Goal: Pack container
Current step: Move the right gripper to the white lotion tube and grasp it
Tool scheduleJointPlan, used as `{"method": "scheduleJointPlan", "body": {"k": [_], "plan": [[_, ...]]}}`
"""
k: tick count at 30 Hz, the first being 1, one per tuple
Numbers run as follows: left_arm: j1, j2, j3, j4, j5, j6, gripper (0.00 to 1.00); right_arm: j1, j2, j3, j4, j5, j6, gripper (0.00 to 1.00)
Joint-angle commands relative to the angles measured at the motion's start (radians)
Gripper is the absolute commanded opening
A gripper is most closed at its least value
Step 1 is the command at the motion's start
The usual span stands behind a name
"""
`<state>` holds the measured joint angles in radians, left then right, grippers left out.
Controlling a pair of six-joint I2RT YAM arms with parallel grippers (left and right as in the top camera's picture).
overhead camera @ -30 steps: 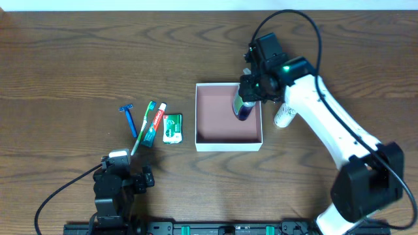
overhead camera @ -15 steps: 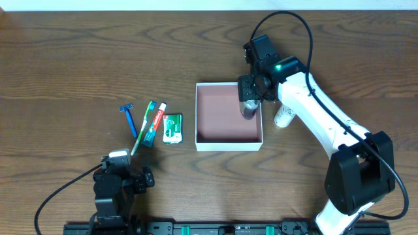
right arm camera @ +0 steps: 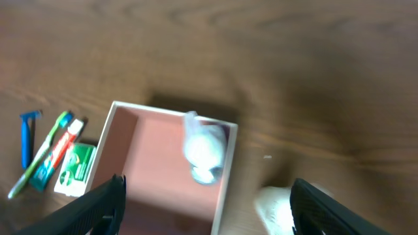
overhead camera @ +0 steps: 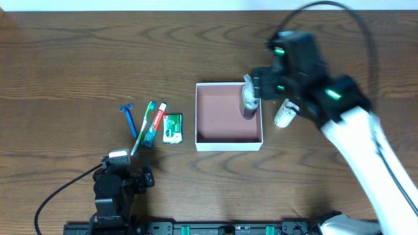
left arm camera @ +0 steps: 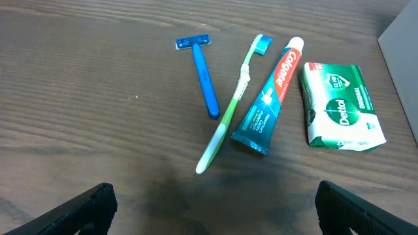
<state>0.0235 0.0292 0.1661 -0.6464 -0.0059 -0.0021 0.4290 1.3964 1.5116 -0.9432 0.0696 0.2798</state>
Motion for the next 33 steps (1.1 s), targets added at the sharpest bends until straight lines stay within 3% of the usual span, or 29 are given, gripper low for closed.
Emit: {"method": "scheduleJointPlan", "body": {"k": [1,8,16,20,23,33], "plan": [[0.004,-0.003,-0.012,0.0,-0.001,0.005,0.98,-0.064,-0.053,0.007,-0.071,0.069,-0.019,0.77],[0.004,-0.004,-0.012,0.0,-0.001,0.005,0.98,-0.114,-0.005,-0.039,-0.234,0.055,0.031,0.7],[0.004,-0.003,-0.012,-0.001,-0.001,0.005,0.98,-0.13,0.144,-0.101,-0.188,0.064,0.065,0.58],[0.004,-0.004,-0.012,-0.001,-0.001,0.006,0.98,-0.141,0.18,-0.101,-0.187,0.063,0.065,0.15],[0.004,-0.003,-0.012,0.0,-0.001,0.005,0.98,-0.14,0.159,-0.1,-0.18,0.064,0.064,0.01],[0.004,-0.003,-0.012,0.0,-0.001,0.005,0.98,-0.128,-0.141,-0.085,-0.149,0.065,0.062,0.01]]}}
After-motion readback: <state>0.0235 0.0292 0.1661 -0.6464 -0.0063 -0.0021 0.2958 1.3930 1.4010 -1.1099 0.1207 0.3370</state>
